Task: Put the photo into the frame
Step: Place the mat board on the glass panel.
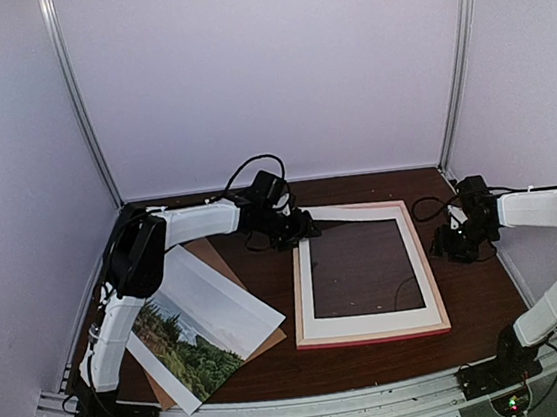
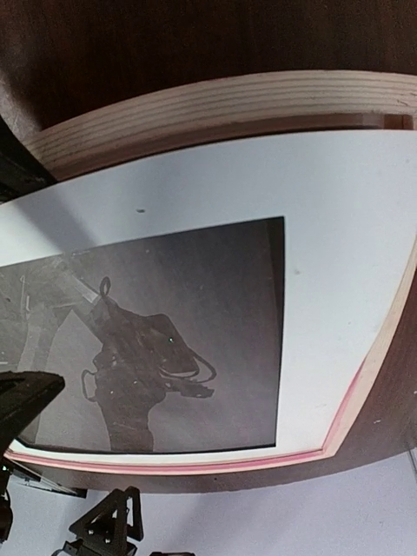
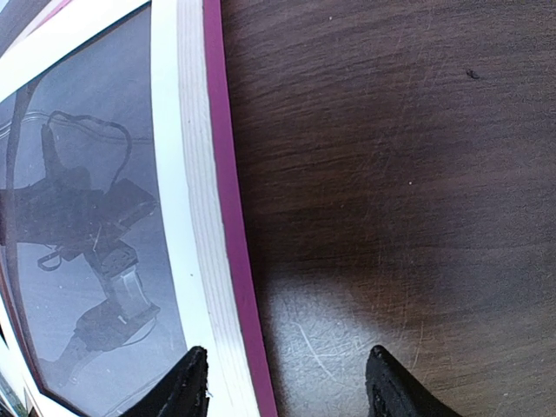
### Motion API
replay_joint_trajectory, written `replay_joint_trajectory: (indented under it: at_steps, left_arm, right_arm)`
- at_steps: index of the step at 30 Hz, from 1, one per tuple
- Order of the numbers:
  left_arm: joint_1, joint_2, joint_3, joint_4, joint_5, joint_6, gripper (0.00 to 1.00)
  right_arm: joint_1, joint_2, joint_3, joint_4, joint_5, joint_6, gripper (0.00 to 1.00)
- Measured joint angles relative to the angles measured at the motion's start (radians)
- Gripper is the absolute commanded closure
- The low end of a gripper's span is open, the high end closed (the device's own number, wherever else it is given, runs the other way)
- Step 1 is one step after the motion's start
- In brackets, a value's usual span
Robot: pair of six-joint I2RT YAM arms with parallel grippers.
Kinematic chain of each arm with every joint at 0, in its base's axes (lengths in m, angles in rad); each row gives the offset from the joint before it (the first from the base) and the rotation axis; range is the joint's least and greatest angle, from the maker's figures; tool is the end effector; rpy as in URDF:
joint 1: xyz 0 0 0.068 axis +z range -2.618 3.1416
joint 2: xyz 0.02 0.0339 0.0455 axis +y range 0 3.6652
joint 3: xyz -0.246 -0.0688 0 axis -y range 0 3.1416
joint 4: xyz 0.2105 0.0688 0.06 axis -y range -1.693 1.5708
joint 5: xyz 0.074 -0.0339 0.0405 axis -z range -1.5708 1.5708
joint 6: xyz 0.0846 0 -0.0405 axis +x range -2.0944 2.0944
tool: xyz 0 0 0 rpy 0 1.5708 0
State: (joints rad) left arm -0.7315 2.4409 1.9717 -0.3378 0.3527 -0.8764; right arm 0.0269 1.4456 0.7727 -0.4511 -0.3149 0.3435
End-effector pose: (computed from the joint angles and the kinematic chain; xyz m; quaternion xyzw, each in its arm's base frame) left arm 0.3742 -0.3751 0.1197 -0.0009 0.9159 -0.3772 0.1373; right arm 0.2572 0.0331 0.1340 0.1175 0.9565 0.1906 0.1869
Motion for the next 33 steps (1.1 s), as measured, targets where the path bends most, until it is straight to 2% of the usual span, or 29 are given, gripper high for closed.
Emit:
replay_joint_trajectory:
  at_steps: [33]
  left_arm:
    - [-0.008,-0.047,-0.023,-0.062,-0.14,0.143,0.29]
  right_arm:
    - [0.006,-0.021,-0.001,0.003,0.0,0.0,0.36]
